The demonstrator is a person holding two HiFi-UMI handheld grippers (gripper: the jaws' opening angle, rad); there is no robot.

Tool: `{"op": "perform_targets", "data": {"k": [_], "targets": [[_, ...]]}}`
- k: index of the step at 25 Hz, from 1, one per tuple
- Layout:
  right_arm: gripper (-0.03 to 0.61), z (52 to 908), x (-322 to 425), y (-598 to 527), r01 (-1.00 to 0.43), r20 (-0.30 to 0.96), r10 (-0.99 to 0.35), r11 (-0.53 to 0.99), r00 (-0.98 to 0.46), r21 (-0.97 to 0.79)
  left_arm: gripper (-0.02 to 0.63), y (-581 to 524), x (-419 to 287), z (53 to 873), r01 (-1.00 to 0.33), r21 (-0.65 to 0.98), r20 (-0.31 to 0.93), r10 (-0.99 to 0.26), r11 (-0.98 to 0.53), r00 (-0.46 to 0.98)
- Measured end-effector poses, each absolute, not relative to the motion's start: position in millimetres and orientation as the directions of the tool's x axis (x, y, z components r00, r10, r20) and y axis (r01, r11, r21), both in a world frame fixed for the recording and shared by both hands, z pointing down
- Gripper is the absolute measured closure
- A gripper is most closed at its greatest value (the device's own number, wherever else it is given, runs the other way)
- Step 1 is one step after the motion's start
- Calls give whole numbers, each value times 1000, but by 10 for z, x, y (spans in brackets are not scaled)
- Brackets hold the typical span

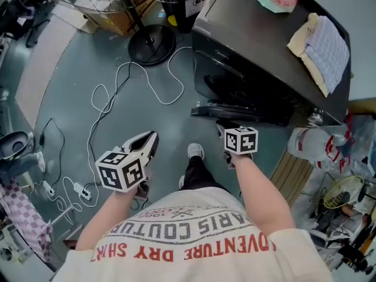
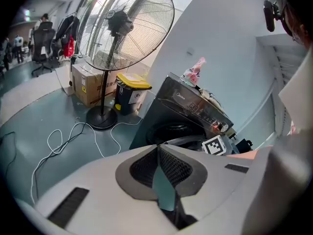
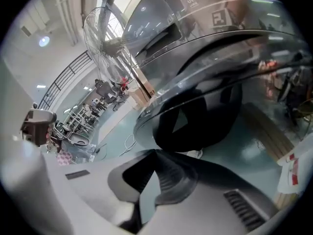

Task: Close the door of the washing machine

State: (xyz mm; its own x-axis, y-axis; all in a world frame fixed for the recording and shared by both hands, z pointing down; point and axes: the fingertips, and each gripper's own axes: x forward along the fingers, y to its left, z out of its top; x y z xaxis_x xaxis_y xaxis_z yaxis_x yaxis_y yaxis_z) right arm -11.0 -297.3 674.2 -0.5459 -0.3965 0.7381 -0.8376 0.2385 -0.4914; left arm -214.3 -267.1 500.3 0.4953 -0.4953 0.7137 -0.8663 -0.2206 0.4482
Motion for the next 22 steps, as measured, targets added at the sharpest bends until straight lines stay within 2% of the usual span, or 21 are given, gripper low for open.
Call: {"op": "perform_targets", "data": {"k": [15, 22], "targets": [[557, 6840, 134, -3810, -884, 743, -484, 195, -463, -424, 575, -3337, -2165, 5058, -881, 434, 708, -533, -189, 463], [557, 6779, 221, -3994, -905, 730, -559, 100, -394, -413, 574, -3407, -2279, 5116, -877, 443, 708, -527, -186, 470]]}}
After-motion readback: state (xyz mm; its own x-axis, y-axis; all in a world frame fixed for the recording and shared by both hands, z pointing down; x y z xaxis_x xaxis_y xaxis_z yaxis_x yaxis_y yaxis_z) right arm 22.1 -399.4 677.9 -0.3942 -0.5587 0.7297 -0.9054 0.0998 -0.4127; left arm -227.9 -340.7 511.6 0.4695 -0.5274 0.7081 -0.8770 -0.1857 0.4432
